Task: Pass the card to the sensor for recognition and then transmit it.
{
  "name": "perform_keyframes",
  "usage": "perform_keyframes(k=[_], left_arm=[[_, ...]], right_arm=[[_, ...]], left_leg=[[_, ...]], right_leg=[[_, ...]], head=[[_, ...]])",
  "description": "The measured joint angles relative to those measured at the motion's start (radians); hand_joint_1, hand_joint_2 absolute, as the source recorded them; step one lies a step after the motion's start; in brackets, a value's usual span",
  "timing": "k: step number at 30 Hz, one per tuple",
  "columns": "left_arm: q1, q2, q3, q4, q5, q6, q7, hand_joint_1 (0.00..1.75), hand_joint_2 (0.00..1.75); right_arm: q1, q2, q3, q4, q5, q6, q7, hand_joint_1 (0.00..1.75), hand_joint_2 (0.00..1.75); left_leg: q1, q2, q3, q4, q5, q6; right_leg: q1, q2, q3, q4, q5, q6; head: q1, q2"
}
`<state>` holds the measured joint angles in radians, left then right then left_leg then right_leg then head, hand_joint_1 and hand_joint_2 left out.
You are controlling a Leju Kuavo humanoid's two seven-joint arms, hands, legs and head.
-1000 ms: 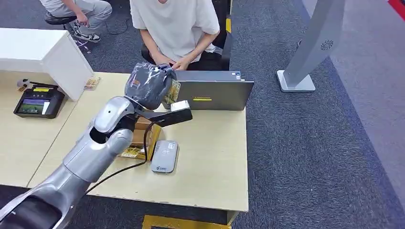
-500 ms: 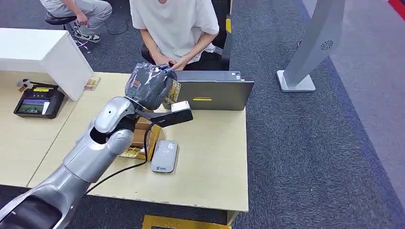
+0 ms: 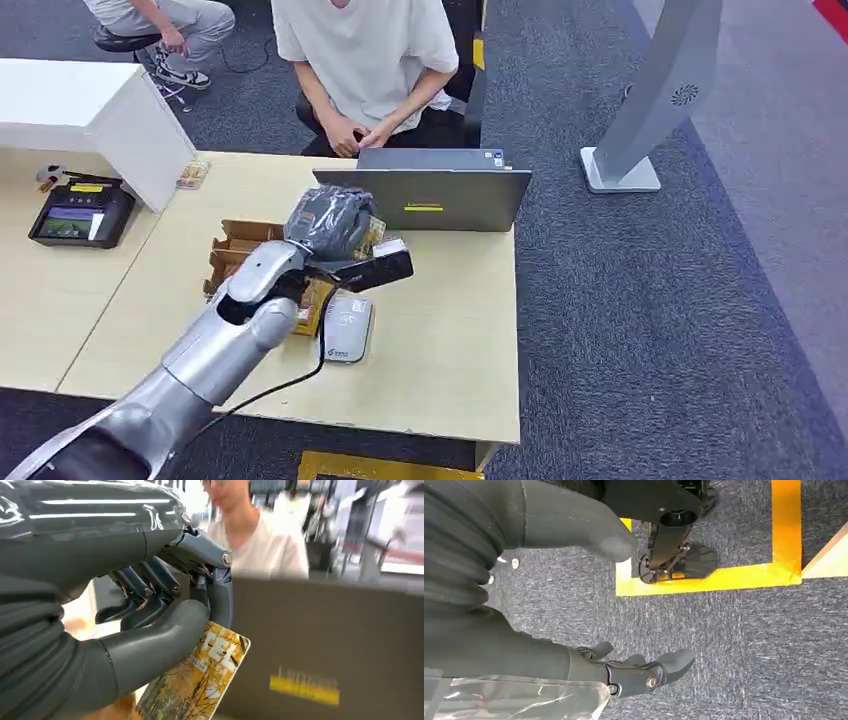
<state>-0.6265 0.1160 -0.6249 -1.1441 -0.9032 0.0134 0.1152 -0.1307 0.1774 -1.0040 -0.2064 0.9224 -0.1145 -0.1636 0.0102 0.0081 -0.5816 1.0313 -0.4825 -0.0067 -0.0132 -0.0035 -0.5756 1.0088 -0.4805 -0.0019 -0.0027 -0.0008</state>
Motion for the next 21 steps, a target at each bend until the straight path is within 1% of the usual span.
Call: perform_keyframes(k=[1,2,3,4,6,9,14,21], left_arm=[[0.035,-0.005,0.007,0.002,-0.041,-0.007,-0.02,1.75,1.75],[0.091,-0.02,0.044,0.002,-0.134,-0.005,-0.059,1.75,1.75],[0.15,-0.031,0.08,0.002,-0.185,0.0,-0.072,1.75,1.75],[0.194,-0.038,0.1,0.002,-0.186,0.008,-0.07,1.75,1.75],[0.24,-0.035,0.102,0.006,-0.157,0.018,-0.052,1.75,1.75],[0.271,-0.025,0.103,0.008,-0.128,0.027,-0.031,1.75,1.75],[0.306,-0.019,0.103,0.008,-0.109,0.029,-0.013,1.75,1.75],[0.319,-0.012,0.103,0.008,-0.1,0.029,-0.011,1.75,1.75]], right_arm=[[0.002,0.0,0.0,0.0,-0.001,-0.001,0.0,0.0,1.75],[0.007,0.0,0.0,0.0,-0.002,-0.001,-0.004,0.0,1.75],[0.012,0.0,0.0,0.0,-0.003,-0.001,-0.006,0.0,1.75],[0.016,0.0,0.0,0.0,-0.003,-0.002,-0.007,0.0,1.75],[0.022,0.0,0.0,0.0,-0.001,-0.003,-0.006,0.0,1.75],[0.023,0.0,0.0,0.0,0.0,-0.004,-0.003,0.0,1.75],[0.025,0.0,0.0,0.0,0.002,-0.005,0.001,0.0,1.75],[0.026,0.0,0.0,0.0,0.005,-0.008,0.003,0.0,1.75]], left_leg=[[0.0,0.001,0.001,0.0,0.0,0.0],[-0.001,0.001,0.002,-0.001,-0.001,0.0],[-0.001,0.002,0.002,-0.001,-0.002,-0.001],[0.0,0.003,0.001,0.0,-0.002,-0.001],[0.0,0.002,-0.002,0.0,-0.002,-0.001],[0.0,0.001,-0.002,0.0,-0.002,-0.001],[0.0,0.0,-0.002,0.0,-0.001,-0.001],[0.0,0.0,-0.002,0.0,-0.001,-0.001]], right_leg=[[0.0,0.0,0.0,0.0,0.0,0.0],[0.0,0.001,0.001,0.0,0.0,0.0],[0.0,0.002,0.0,0.0,-0.001,0.0],[0.0,0.003,-0.001,0.0,-0.001,0.0],[0.0,0.002,-0.003,0.0,-0.001,0.0],[0.0,0.0,-0.003,0.0,-0.001,0.0],[0.0,0.0,-0.003,0.0,-0.001,0.0],[0.0,0.0,-0.002,0.0,-0.001,0.0]], head=[[0.001,0.0],[0.0,0.0],[-0.001,0.0],[0.0,0.0],[0.0,0.0],[-0.001,0.0],[-0.001,0.0],[-0.001,0.0]])
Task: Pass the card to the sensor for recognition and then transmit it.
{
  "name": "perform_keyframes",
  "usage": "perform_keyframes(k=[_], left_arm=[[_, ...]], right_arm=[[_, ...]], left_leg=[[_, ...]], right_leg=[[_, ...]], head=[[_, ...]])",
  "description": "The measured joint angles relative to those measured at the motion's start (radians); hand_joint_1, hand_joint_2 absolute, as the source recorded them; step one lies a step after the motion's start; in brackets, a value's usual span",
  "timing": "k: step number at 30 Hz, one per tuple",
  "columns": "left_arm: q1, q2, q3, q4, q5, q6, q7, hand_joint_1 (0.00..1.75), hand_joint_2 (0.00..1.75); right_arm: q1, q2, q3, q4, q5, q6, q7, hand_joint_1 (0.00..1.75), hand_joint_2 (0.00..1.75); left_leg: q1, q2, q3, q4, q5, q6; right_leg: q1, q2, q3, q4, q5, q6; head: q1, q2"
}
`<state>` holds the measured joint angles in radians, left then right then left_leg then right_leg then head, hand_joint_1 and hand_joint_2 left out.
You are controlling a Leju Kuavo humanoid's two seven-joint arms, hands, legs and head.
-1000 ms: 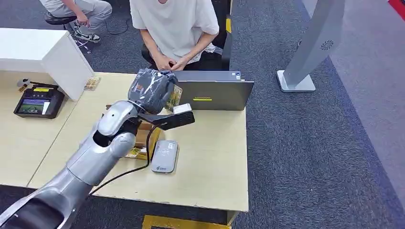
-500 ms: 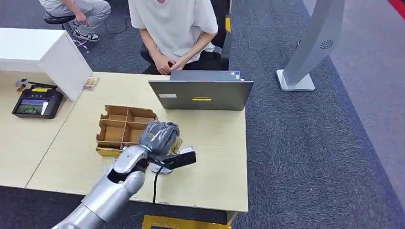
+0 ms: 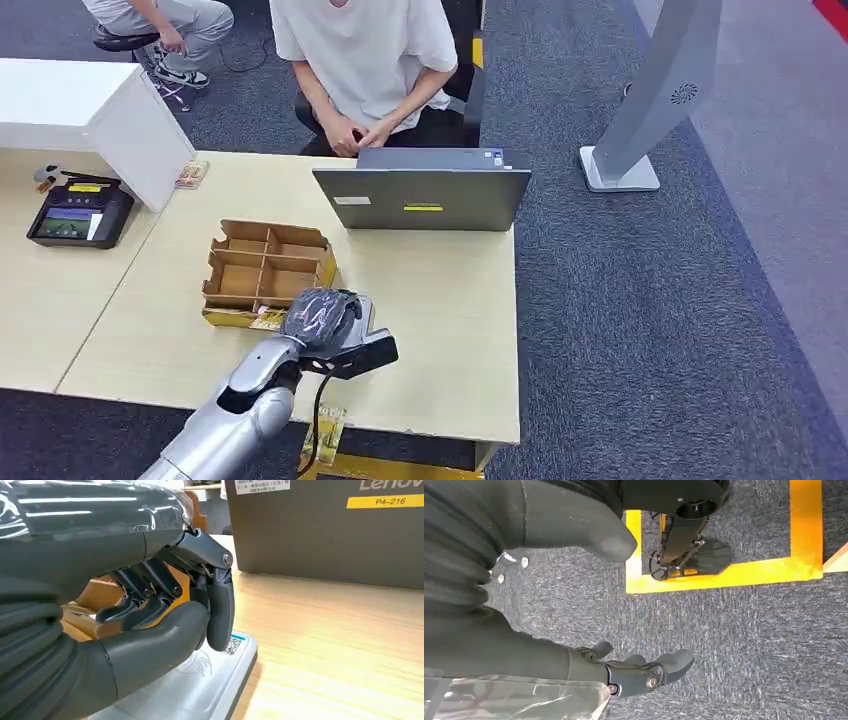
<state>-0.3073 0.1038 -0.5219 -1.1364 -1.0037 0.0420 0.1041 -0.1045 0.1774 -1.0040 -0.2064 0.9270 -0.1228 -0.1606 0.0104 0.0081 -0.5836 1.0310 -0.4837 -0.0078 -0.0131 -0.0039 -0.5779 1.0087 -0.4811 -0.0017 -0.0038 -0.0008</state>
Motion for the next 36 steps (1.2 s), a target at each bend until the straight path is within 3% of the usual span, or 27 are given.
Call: perform_keyframes(k=[15,19,36], left_arm=[[0.025,0.008,0.0,0.007,-0.001,0.017,0.019,1.75,1.75],[0.047,0.008,0.006,-0.009,0.005,0.057,0.009,1.75,1.75],[0.077,0.016,0.025,-0.051,0.011,0.082,-0.002,1.75,1.75]], right_arm=[[0.0,0.0,0.005,0.0,0.015,0.004,0.005,0.0,1.75],[0.006,0.0,0.005,0.0,0.008,0.003,-0.001,0.0,1.75],[0.016,0.0,0.005,0.0,0.007,0.0,-0.003,0.0,1.75]], left_leg=[[0.0,0.0,0.0,0.0,0.0,0.0],[0.0,0.0,0.0,0.0,0.0,0.0],[0.0,0.0,0.0,0.0,0.0,0.0]], right_leg=[[0.0,0.0,0.0,0.0,0.0,0.0],[0.0,0.0,0.0,0.0,0.0,0.0],[0.0,0.0,0.0,0.0,0.0,0.0]], head=[[0.0,0.0],[0.0,0.0],[0.0,0.0]])
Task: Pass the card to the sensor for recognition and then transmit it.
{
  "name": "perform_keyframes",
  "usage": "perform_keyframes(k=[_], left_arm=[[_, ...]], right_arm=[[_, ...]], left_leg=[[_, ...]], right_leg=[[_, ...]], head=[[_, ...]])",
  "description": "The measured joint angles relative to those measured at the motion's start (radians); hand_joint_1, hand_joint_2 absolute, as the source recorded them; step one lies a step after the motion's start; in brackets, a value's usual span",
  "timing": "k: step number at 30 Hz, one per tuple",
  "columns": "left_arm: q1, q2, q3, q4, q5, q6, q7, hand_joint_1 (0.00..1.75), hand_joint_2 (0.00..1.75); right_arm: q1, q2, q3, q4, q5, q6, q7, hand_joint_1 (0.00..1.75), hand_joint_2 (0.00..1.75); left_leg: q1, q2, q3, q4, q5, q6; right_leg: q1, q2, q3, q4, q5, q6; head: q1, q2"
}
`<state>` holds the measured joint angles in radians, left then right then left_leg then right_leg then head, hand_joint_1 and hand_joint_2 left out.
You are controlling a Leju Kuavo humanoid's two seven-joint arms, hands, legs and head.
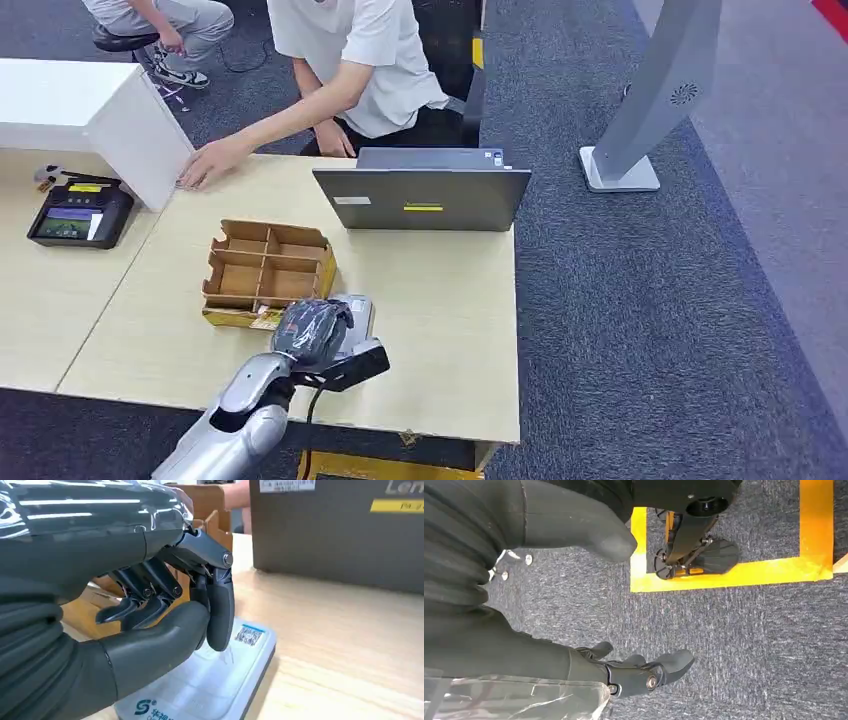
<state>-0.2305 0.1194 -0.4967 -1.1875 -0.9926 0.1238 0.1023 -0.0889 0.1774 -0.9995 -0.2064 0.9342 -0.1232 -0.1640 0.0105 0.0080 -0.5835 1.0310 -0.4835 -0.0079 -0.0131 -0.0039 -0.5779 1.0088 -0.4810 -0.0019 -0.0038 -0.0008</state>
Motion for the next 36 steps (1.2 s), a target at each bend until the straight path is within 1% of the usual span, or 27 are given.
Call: perform_keyframes(k=[1,4,7,8,9,11,12,14,15,16,17,18,20,22,25,36], left_arm=[[0.006,0.003,0.004,-0.013,0.007,0.022,-0.01,0.0,1.75],[0.019,0.028,0.041,-0.089,0.033,0.1,-0.053,0.0,1.75],[0.005,0.076,0.113,-0.188,0.055,0.174,-0.075,0.0,1.75],[-0.012,0.097,0.147,-0.221,0.064,0.19,-0.079,0.0,1.75],[-0.035,0.113,0.175,-0.241,0.074,0.19,-0.083,0.0,1.75],[-0.089,0.156,0.221,-0.266,0.09,0.158,-0.088,0.0,1.75],[-0.127,0.188,0.248,-0.268,0.083,0.127,-0.078,0.0,1.75],[-0.237,0.241,0.279,-0.252,0.05,0.045,-0.042,0.0,1.75],[-0.306,0.273,0.287,-0.217,0.042,0.018,-0.042,0.0,1.75],[-0.362,0.292,0.294,-0.181,0.039,0.006,-0.043,0.0,1.75],[-0.415,0.309,0.299,-0.146,0.033,0.006,-0.046,0.0,1.75],[-0.442,0.319,0.3,-0.123,0.029,0.012,-0.048,0.0,1.75],[-0.472,0.329,0.3,-0.079,0.023,0.031,-0.049,0.0,1.75],[-0.478,0.332,0.3,-0.047,0.02,0.05,-0.049,0.0,1.75],[-0.481,0.333,0.3,-0.015,0.015,0.059,-0.049,0.0,1.75],[-0.491,0.335,0.3,0.027,0.015,0.059,-0.049,0.0,1.75]], right_arm=[[0.001,0.0,0.0,0.0,-0.001,-0.002,0.0,0.0,1.75],[0.006,0.0,0.0,0.0,-0.002,-0.006,-0.001,0.0,1.75],[0.009,-0.001,0.0,0.0,0.01,-0.009,-0.001,0.0,1.75],[0.009,-0.001,0.0,0.0,0.014,-0.01,-0.001,0.0,1.75],[0.008,-0.001,0.0,0.0,0.019,-0.01,-0.001,0.0,1.75],[0.003,-0.001,0.002,0.0,0.028,-0.009,0.007,0.0,1.75],[0.001,-0.001,0.004,0.0,0.038,-0.005,0.017,0.0,1.75],[-0.005,-0.001,0.012,0.0,0.055,-0.001,0.043,0.0,1.75],[-0.008,-0.001,0.017,0.0,0.061,-0.001,0.051,0.0,1.75],[-0.012,-0.001,0.022,0.0,0.061,-0.001,0.056,0.0,1.75],[-0.016,-0.001,0.025,0.0,0.063,-0.001,0.061,0.0,1.75],[-0.018,-0.001,0.027,0.0,0.065,-0.001,0.064,0.0,1.75],[-0.023,0.0,0.034,0.0,0.073,-0.003,0.066,0.0,1.75],[-0.026,0.0,0.04,0.0,0.078,-0.004,0.066,0.0,1.75],[-0.029,0.0,0.047,0.0,0.079,-0.005,0.066,0.0,1.75],[-0.031,0.0,0.052,0.0,0.079,-0.005,0.066,0.0,1.75]], left_leg=[[0.0,0.0,0.0,0.0,0.0,0.0],[0.0,0.0,0.0,0.0,0.0,0.0],[0.001,0.001,0.0,0.0,0.0,-0.001],[0.001,0.0,0.0,0.0,0.001,-0.001],[0.002,0.0,0.0,0.0,0.001,-0.002],[0.002,-0.001,0.0,0.0,0.003,-0.003],[0.002,-0.001,0.0,0.0,0.003,-0.004],[0.003,-0.001,-0.002,0.0,0.006,-0.005],[0.004,-0.001,-0.003,0.0,0.007,-0.005],[0.004,-0.001,-0.003,0.0,0.007,-0.005],[0.003,0.0,-0.002,0.0,0.007,-0.005],[0.003,0.001,-0.002,0.0,0.007,-0.005],[0.003,0.001,-0.002,0.0,0.007,-0.005],[0.003,0.001,-0.002,0.0,0.007,-0.005],[0.003,0.0,-0.002,0.0,0.007,-0.005],[0.003,0.0,-0.002,0.0,0.007,-0.005]], right_leg=[[0.0,0.0,0.0,0.0,0.0,0.0],[0.0,0.0,0.0,0.0,0.0,0.0],[0.001,0.001,-0.001,0.0,0.0,0.0],[0.001,0.0,-0.001,0.001,0.0,0.0],[0.001,0.0,-0.001,0.001,0.0,0.0],[0.001,0.0,-0.001,0.002,0.0,-0.001],[0.002,0.0,-0.002,0.003,0.001,-0.002],[0.004,-0.001,-0.004,0.003,0.003,-0.004],[0.004,-0.001,-0.004,0.003,0.004,-0.005],[0.004,-0.001,-0.004,0.003,0.005,-0.007],[0.004,-0.001,-0.004,0.003,0.005,-0.007],[0.004,0.0,-0.004,0.003,0.005,-0.007],[0.004,0.0,-0.004,0.003,0.005,-0.007],[0.004,0.0,-0.004,0.003,0.005,-0.007],[0.004,0.0,-0.004,0.003,0.005,-0.007],[0.004,0.0,-0.004,0.003,0.005,-0.007]], head=[[0.0,0.0],[0.0,0.0],[0.0,0.0],[0.0,0.0],[0.0,0.0],[0.0,0.0],[0.0,0.0],[0.0,0.0],[0.0,0.0],[0.002,0.0],[0.0,0.0],[-0.002,0.0],[-0.002,0.0],[-0.001,0.0],[-0.001,0.0],[-0.001,0.0]])
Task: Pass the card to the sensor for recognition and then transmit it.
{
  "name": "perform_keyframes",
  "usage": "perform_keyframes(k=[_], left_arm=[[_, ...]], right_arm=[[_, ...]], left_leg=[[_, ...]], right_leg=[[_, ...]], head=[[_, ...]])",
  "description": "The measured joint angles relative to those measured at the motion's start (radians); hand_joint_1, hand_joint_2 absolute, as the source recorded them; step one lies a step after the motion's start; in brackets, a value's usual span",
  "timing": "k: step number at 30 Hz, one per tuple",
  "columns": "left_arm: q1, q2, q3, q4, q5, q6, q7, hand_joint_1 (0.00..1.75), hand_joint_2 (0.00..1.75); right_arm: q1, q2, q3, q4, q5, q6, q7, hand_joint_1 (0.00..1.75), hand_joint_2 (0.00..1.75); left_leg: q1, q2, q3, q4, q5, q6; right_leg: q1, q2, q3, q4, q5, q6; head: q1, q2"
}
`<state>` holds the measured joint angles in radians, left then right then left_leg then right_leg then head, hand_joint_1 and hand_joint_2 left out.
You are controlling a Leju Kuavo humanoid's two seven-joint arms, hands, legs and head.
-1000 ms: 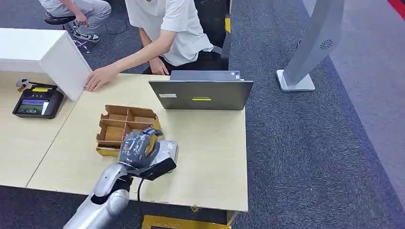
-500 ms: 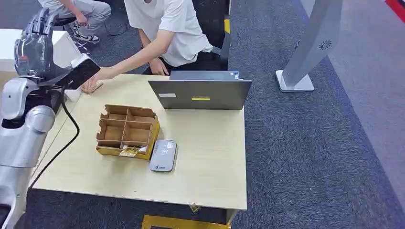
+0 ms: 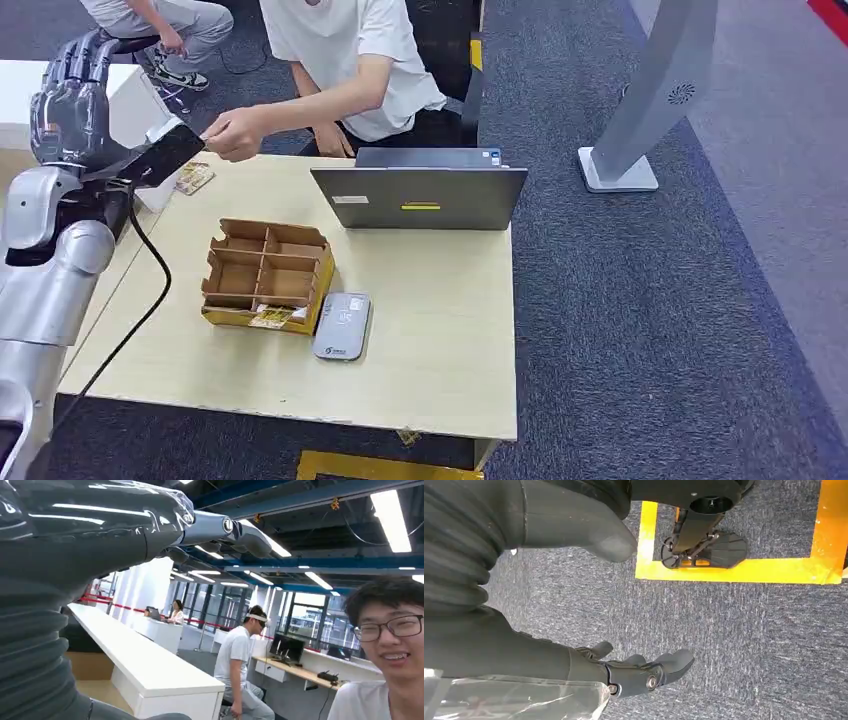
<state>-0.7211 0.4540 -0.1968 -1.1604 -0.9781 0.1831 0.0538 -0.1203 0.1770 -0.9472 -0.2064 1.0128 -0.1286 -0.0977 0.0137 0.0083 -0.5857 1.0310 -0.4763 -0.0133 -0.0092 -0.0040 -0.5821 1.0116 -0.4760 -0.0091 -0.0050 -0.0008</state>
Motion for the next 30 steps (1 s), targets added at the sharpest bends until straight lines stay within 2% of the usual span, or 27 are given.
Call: perform_keyframes(k=[30], left_arm=[[-0.005,0.003,0.0,0.016,0.0,0.0,0.0,0.0,1.75]], right_arm=[[-0.001,0.0,0.0,0.0,0.0,0.0,0.0,0.0,1.75]], left_leg=[[0.0,0.0,0.0,0.0,0.0,0.0]], right_leg=[[0.0,0.0,0.0,0.0,0.0,0.0]], head=[[0.0,0.0]])
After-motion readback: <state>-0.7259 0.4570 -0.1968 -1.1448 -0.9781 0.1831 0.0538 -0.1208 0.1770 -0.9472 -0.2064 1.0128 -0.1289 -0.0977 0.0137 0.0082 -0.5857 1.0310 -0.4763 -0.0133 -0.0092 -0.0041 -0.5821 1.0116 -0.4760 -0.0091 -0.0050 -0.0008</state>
